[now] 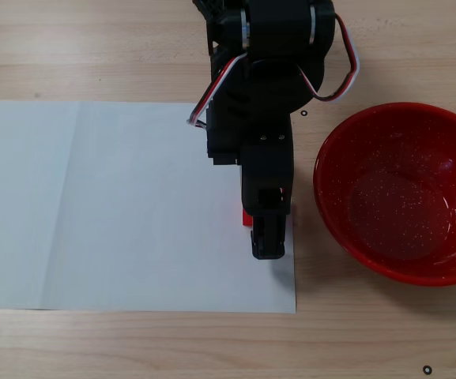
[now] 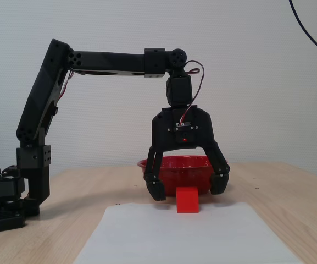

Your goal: Grasp the red cube and put it in the red bowl.

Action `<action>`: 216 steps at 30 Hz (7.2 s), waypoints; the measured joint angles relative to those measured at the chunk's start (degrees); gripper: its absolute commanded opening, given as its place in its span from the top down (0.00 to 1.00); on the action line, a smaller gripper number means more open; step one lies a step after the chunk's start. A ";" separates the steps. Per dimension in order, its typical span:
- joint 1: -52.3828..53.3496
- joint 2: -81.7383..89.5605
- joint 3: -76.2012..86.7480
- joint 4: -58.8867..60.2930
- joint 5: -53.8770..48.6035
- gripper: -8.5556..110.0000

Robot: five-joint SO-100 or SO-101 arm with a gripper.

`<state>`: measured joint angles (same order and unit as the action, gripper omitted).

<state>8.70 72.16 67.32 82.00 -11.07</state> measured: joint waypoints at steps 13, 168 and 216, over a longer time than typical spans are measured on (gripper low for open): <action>0.00 -1.67 0.00 -0.53 0.00 0.64; -2.37 79.28 69.87 -23.73 2.37 0.93; -1.23 115.49 110.21 -30.76 -2.64 0.93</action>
<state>7.47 187.65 177.54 51.24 -13.71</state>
